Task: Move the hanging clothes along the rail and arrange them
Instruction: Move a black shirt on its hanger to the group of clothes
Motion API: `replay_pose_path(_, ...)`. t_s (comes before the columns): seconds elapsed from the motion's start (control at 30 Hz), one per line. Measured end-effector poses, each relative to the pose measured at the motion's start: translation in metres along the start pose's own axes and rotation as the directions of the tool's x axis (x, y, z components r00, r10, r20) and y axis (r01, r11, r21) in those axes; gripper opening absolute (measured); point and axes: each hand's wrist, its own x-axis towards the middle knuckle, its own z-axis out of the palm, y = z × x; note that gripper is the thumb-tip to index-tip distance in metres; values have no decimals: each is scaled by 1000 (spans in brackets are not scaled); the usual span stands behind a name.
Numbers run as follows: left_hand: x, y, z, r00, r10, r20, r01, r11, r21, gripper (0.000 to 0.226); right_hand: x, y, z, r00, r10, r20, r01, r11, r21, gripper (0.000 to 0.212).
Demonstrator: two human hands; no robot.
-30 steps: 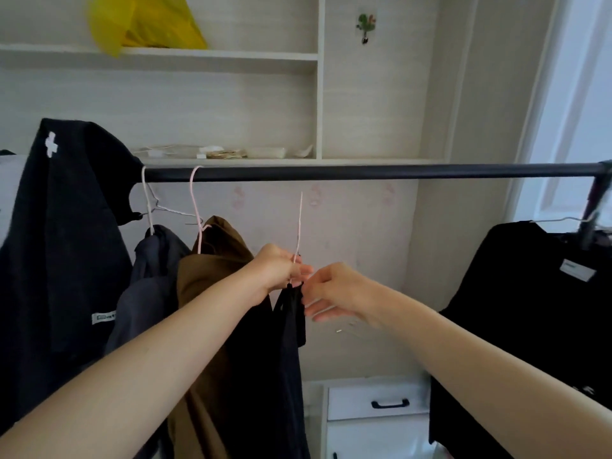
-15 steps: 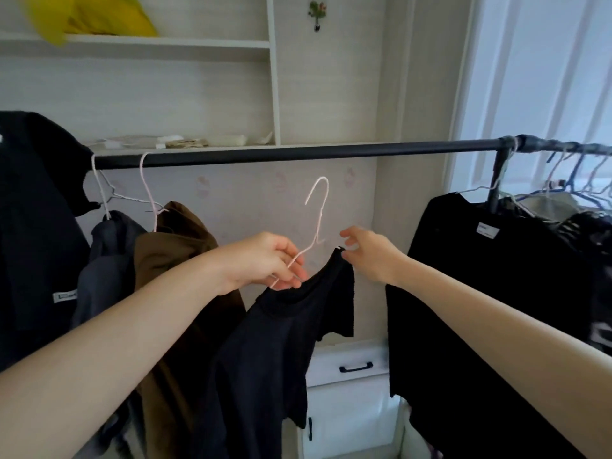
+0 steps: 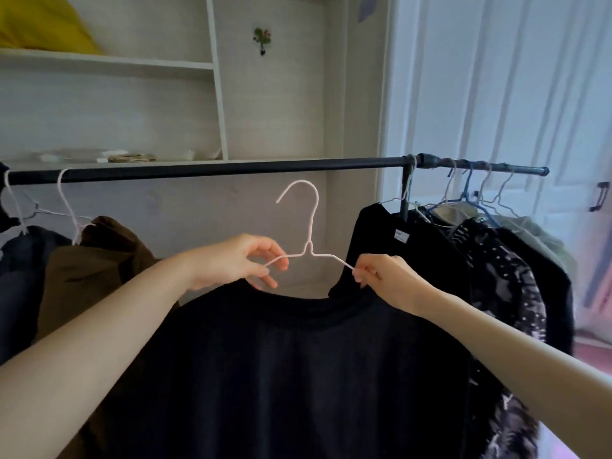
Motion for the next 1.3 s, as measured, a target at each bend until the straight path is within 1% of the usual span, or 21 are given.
replay_pose_path(0.07,11,5,7,999,37,3,-37,999,37,26,-12,9,-12,999,17,-43,-17,1000,-13,24)
replay_pose_path(0.17,35,12,21,995,80,-58,-73,990,120,24,-27,23,-28,992,47,-120,-53,998,-42,22)
replay_pose_path(0.3,68,23,40,974,152,-171,-135,985,107,17,-41,40,-48,971,84,-225,-97,994,-48,21)
replay_pose_path(0.43,105,33,52,932,248,-265,-196,958,207,12,-46,56,-68,931,128,-342,-152,987,-44,22)
replay_pose_path(0.53,134,39,57,888,307,-341,-227,940,255,14,-41,63,-81,906,166,-391,-173,985,16,24)
replay_pose_path(0.63,167,42,58,852,332,-406,-244,936,253,18,-27,69,-93,882,218,-418,-197,976,93,25)
replay_pose_path(0.77,215,47,58,804,333,-492,-274,943,189,17,0,77,-103,851,263,-455,-242,965,104,27)
replay_pose_path(0.9,258,51,55,798,337,-500,-331,938,103,12,28,86,-110,835,307,-456,-297,950,96,30)
replay_pose_path(1.07,306,42,52,832,322,-453,-345,938,32,12,54,100,-108,831,346,-435,-332,937,109,32)
replay_pose_path(1.3,341,16,63,869,297,-394,-342,939,-46,15,70,108,-94,872,338,-353,-350,936,33,29)
